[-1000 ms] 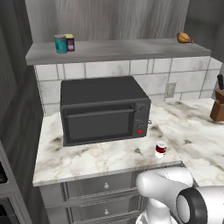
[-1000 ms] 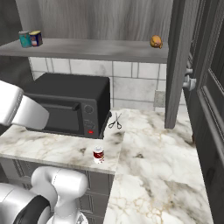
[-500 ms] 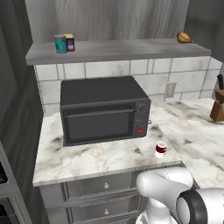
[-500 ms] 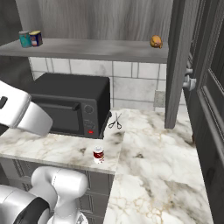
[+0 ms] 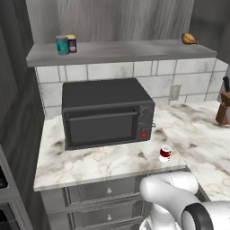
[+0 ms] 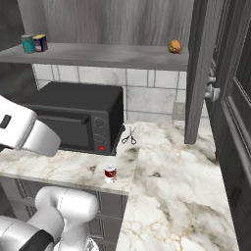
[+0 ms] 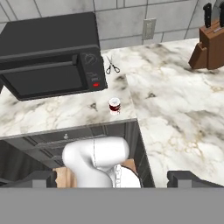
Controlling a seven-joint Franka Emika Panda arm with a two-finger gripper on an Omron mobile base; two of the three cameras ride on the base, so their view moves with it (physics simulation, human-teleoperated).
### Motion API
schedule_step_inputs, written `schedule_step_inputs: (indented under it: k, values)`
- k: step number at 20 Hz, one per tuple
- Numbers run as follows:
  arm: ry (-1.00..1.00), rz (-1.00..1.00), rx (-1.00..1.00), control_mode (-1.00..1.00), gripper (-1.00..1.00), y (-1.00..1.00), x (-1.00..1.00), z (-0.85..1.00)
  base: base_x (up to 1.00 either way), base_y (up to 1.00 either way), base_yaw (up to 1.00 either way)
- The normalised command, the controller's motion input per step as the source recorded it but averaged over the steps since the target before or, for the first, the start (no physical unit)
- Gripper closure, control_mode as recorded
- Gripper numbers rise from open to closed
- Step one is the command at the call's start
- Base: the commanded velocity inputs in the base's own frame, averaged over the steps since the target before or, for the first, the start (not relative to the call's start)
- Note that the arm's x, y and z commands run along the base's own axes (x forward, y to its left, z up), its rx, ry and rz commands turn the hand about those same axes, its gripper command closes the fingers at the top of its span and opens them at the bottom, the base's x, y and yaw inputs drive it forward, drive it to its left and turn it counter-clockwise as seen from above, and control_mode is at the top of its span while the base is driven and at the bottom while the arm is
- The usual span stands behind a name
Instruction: Pick the cans from the counter and place them in their designated side in the cabinet.
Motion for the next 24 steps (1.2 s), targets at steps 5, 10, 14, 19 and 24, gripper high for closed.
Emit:
schedule_step_inputs:
  k: [5, 10, 14, 19, 24]
  values:
    - [-0.01, 0.0, 0.0, -1.0, -1.0, 0.0, 0.12, 0.0, 0.0, 0.0, 0.0]
    - [-0.01, 0.0, 0.0, -1.0, -1.0, 0.0, 0.1, -0.04, 0.0, 0.0, 0.0]
    - [-0.01, 0.0, 0.0, -1.0, -1.0, 0.0, 0.16, -0.12, 0.0, 0.0, 0.0]
    - [0.0, 0.0, 0.0, -1.0, -1.0, 0.0, 0.14, -0.02, 0.0, 0.0, 0.0]
    - [-0.01, 0.0, 0.0, -1.0, -1.0, 0.0, 0.17, -0.01, 0.0, 0.0, 0.0]
